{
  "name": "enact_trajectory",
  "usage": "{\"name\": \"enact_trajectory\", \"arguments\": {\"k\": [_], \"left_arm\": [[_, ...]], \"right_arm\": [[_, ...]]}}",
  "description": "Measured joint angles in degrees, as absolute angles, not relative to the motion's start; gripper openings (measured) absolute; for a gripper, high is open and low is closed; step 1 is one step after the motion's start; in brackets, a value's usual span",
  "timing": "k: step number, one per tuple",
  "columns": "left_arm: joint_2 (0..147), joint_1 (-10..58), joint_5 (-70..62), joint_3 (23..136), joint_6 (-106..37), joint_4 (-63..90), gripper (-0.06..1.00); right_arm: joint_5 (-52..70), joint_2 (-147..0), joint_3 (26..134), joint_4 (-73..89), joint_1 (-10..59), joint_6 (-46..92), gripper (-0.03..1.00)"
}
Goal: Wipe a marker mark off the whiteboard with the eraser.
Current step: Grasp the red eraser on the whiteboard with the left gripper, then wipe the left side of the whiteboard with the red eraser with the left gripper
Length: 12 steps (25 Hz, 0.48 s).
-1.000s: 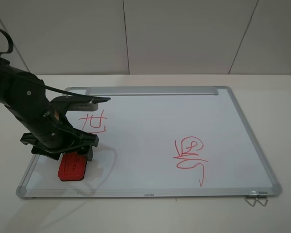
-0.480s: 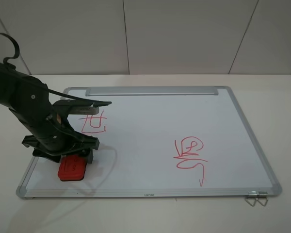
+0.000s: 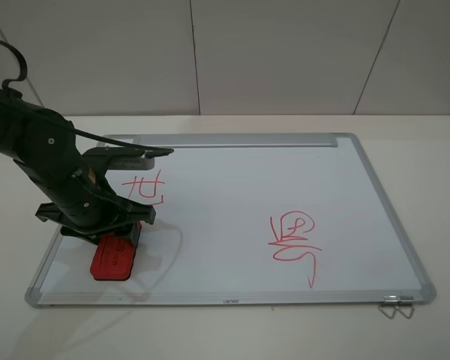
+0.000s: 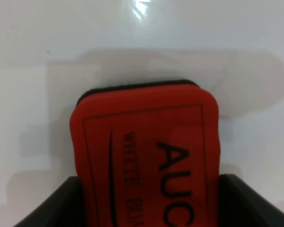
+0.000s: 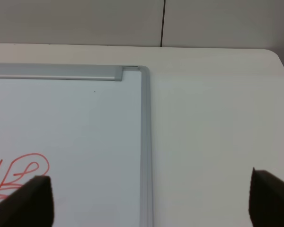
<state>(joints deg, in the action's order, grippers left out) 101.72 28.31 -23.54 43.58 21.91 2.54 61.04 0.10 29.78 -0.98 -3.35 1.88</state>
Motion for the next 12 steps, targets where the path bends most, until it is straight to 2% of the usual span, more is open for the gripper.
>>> {"name": "enact_trajectory", "arguments": {"k": [12], "left_arm": [[101.7, 28.3, -23.7, 43.7, 21.9, 2.5, 0.56]], "right_arm": [[61.0, 0.1, 29.8, -1.0, -3.3, 1.9, 0.71]]}}
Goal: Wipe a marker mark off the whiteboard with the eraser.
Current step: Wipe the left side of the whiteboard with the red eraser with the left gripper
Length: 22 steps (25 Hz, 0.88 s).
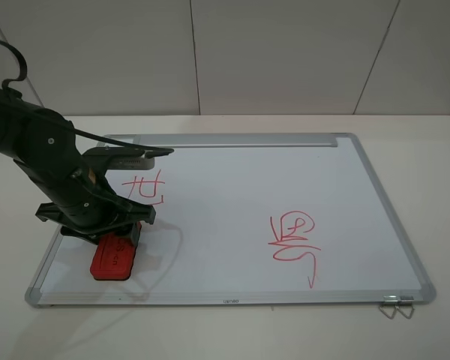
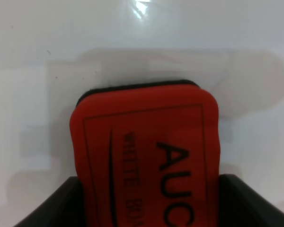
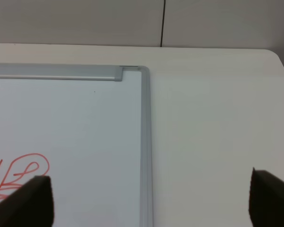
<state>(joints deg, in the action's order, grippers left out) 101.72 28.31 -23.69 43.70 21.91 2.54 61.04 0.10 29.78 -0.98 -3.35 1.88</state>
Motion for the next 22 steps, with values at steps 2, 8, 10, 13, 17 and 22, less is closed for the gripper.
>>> {"name": "enact_trajectory", "arguments": {"k": [2, 8, 10, 13, 17, 22], "left_arm": [[101.7, 28.3, -25.5, 44.7, 21.9, 2.5, 0.56], [101.7, 28.3, -32.5, 52.8, 20.5, 2.5, 0.56], [101.7, 27.7, -34.0, 56.3, 20.4, 2.6, 0.56], [102.0, 25.2, -36.5, 61.5, 23.4, 2.6, 0.56], [105.0, 20.5, -41.6, 68.4, 30.8, 2.6, 0.56], [111.0, 18.3, -46.1, 76.3, 35.4, 2.5, 0.56]], "right_arm": [[61.0, 0.1, 29.8, -1.0, -3.3, 1.9, 0.71], [61.0, 0.1, 29.8, -1.0, -3.3, 1.9, 0.71], [61.0, 0.1, 29.8, -1.0, -3.3, 1.9, 0.71], [61.0, 0.1, 29.8, -1.0, -3.3, 1.9, 0.71], [61.0, 0.1, 29.8, -1.0, -3.3, 1.9, 0.71], [61.0, 0.1, 29.8, -1.0, -3.3, 1.9, 0.71]]}}
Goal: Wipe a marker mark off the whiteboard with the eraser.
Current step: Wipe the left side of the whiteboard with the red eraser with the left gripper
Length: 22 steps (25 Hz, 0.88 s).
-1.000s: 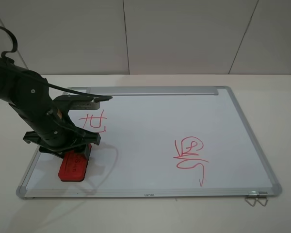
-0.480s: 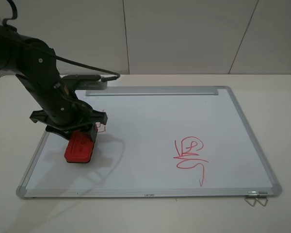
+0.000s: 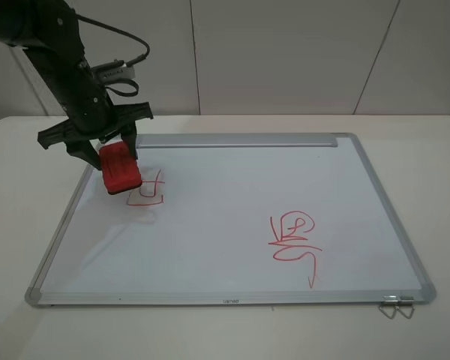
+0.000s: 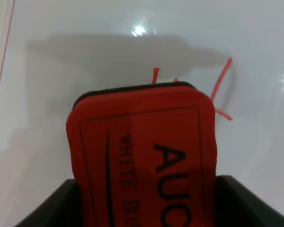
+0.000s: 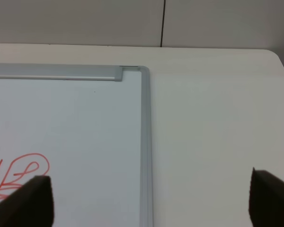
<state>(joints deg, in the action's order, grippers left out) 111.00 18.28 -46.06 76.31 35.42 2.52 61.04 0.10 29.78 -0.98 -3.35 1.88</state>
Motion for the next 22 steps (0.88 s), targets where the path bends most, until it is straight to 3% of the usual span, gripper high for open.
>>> {"name": "enact_trajectory", "arguments": {"k": [6, 22], "left_arm": [[119.5, 18.3, -46.6, 82.7, 37.0, 2.5, 0.56], [126.1, 19.4, -44.4, 84.5, 38.9, -2.6, 0.56]], "right_arm": [[61.0, 0.1, 29.8, -1.0, -3.3, 1.9, 0.71], [61.0, 0.1, 29.8, -1.0, -3.3, 1.9, 0.71]]}}
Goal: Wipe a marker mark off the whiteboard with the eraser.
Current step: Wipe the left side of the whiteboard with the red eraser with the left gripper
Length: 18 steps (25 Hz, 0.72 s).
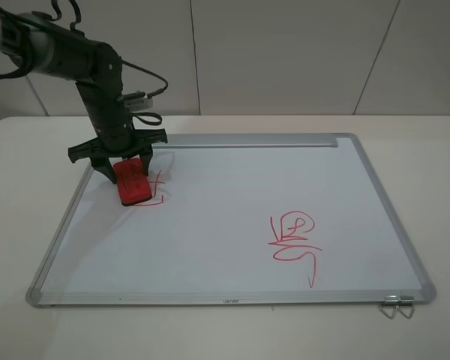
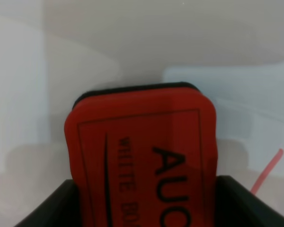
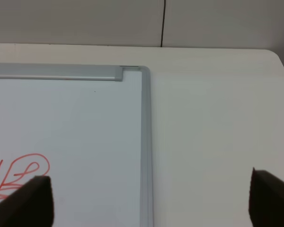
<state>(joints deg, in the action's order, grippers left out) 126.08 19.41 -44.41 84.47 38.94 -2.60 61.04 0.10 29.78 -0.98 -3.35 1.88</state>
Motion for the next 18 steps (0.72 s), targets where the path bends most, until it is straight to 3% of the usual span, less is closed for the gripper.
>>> {"name": "enact_trajectory", "arguments": {"k": [12, 18], "left_arm": [[126.6, 32.8, -38.8, 84.6, 36.4, -2.4, 0.56], [126.6, 34.3, -38.7, 84.6, 36.3, -2.4, 0.56]], "right_arm": [[61.0, 0.1, 29.8, -1.0, -3.3, 1.9, 0.71], [61.0, 0.1, 29.8, -1.0, -3.3, 1.9, 0.71]]}}
